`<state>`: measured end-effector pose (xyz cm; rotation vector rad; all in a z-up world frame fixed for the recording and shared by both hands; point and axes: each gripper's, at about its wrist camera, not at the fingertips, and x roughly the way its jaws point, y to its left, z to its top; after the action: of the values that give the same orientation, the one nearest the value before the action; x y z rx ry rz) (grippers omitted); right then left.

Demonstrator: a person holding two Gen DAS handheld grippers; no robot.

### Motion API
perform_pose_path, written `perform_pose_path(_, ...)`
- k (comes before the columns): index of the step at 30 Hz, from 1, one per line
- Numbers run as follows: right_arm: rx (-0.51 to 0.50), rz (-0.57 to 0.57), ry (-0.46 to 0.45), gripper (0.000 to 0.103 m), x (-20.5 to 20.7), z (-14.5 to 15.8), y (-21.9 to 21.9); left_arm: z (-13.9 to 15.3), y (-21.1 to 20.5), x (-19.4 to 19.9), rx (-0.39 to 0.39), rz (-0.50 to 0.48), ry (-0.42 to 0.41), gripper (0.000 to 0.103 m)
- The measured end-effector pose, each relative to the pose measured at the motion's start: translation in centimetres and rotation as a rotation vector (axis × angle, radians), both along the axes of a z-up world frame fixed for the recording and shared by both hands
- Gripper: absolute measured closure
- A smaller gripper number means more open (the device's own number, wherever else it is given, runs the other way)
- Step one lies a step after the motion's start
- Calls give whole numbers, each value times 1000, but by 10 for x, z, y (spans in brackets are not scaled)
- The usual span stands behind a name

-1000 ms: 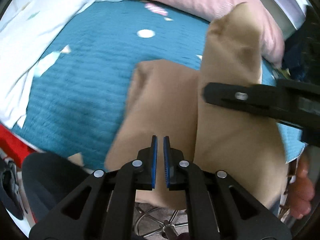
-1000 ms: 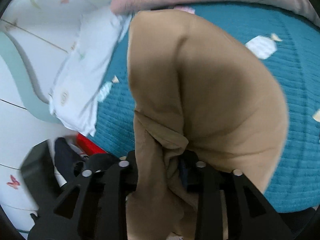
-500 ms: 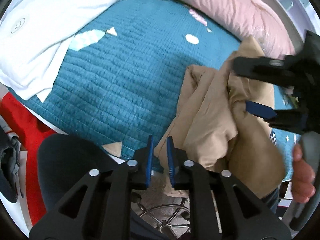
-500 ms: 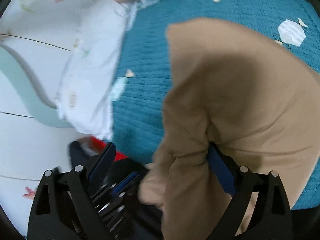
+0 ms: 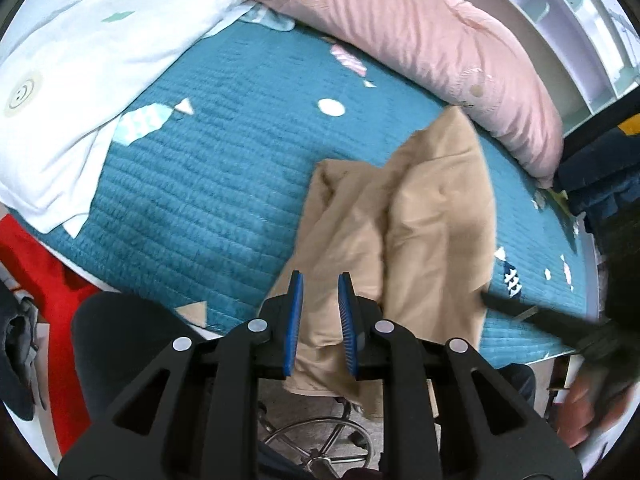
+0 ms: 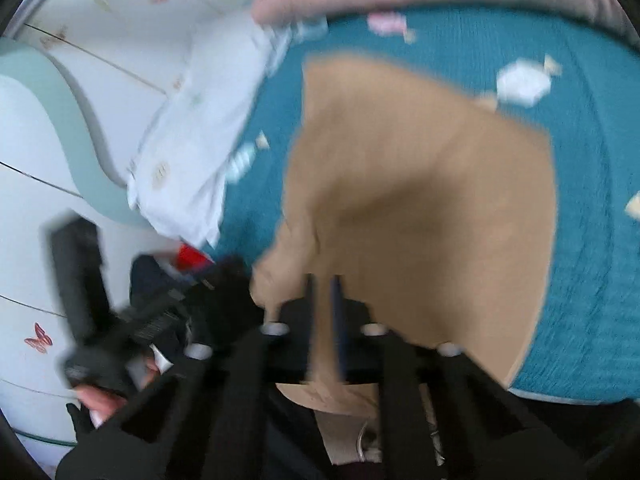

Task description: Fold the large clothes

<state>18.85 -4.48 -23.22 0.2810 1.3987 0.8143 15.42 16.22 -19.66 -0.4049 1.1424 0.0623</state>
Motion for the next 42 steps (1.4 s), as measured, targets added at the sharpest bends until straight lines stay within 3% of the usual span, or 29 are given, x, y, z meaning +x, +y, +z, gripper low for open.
perform_pose_path(2, 37, 42, 63, 103, -7, -16, 7, 2, -3, 1, 3, -7, -3, 84)
perform_pose_path(5, -105, 62, 67, 103, -11, -54, 35, 2, -6, 2, 11, -15, -1, 84)
perform_pose_path(6, -119, 52, 105, 103, -9, -75, 43, 1, -6, 3, 12, -15, 1, 84)
perform_pose_path(9, -46, 19, 181, 103, -5, -92, 41, -3, -8, 4, 14, -21, 19, 82)
perform_pose_path(13, -13, -11, 131, 101, -5, -70, 23, -11, -19, 12, 20, -58, 38, 82)
perform_pose_path(15, -9, -31, 62, 99, -4, -48, 7, -13, -29, 20, 14, -85, 36, 82)
perform_pose_path(19, -50, -114, -68, 99, 1, -16, -32, -18, -49, 32, 8, -130, 39, 82)
perform_pose_path(21, -136, -166, -129, 99, 6, -11, -50, -22, -55, 40, 17, -142, 43, 82)
perform_pose_path(23, -198, -209, -148, 99, 11, -16, -66, -32, -55, 49, 23, -134, 57, 82)
perform_pose_path(25, -218, -225, -100, 99, 14, -36, -75, -49, -47, 58, 22, -95, 91, 82)
perform_pose_path(29, -177, -239, -41, 103, 24, -69, -78, -91, -21, 72, -41, -21, 134, 79)
perform_pose_path(32, -162, -238, -11, 103, 33, -84, -67, -105, -18, 77, -5, -7, 128, 80)
perform_pose_path(36, -177, -223, -17, 103, 35, -69, -64, -98, -18, 76, 13, -19, 136, 80)
perform_pose_path(42, -151, -258, -70, 98, 31, -28, -82, -45, -24, 65, 41, -54, 101, 79)
